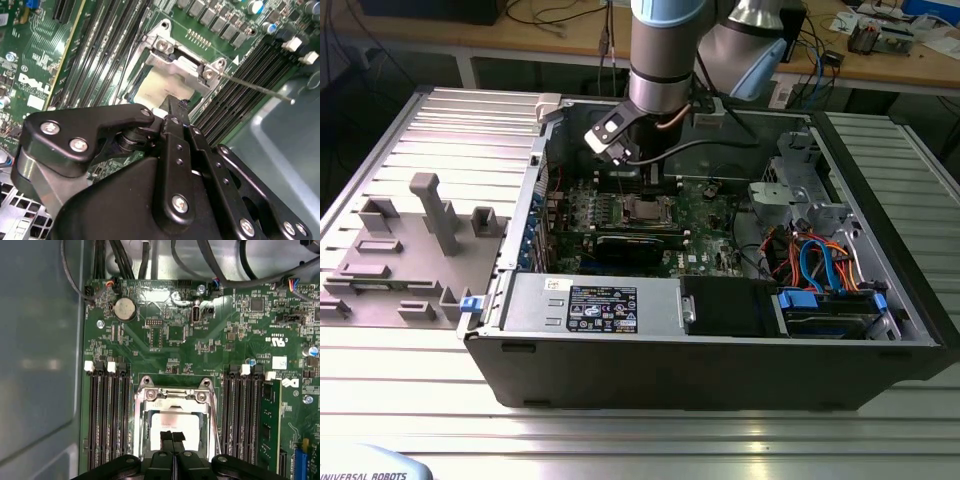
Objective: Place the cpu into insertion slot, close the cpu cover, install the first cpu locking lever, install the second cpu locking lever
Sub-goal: 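Close the cpu cover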
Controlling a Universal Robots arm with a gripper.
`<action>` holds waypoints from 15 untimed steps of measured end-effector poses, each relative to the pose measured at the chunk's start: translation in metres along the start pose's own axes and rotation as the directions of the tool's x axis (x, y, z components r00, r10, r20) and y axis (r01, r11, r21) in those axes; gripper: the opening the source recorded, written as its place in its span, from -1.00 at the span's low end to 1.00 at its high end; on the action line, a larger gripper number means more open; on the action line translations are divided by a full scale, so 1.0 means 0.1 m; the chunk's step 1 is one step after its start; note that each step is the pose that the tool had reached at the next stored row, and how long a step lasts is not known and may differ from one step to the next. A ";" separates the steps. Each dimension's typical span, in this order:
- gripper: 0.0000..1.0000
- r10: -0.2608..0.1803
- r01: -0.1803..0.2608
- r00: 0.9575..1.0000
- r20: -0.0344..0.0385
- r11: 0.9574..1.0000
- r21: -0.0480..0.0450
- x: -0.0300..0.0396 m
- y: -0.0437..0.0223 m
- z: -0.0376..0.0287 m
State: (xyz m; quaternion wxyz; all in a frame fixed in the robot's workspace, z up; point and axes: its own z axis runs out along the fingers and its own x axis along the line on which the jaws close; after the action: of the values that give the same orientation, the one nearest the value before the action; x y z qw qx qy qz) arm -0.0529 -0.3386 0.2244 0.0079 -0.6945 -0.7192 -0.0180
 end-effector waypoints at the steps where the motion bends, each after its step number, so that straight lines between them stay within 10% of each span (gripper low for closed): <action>1: -0.79 0.000 0.000 1.000 0.000 1.000 0.000 0.001 -0.019 0.004; 15: -0.79 -0.009 0.009 1.000 -0.008 1.000 0.002 -0.004 -0.199 0.104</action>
State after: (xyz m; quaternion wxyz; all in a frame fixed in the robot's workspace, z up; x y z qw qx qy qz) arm -0.0726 -0.3393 0.2137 0.0115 -0.6913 -0.7222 -0.0199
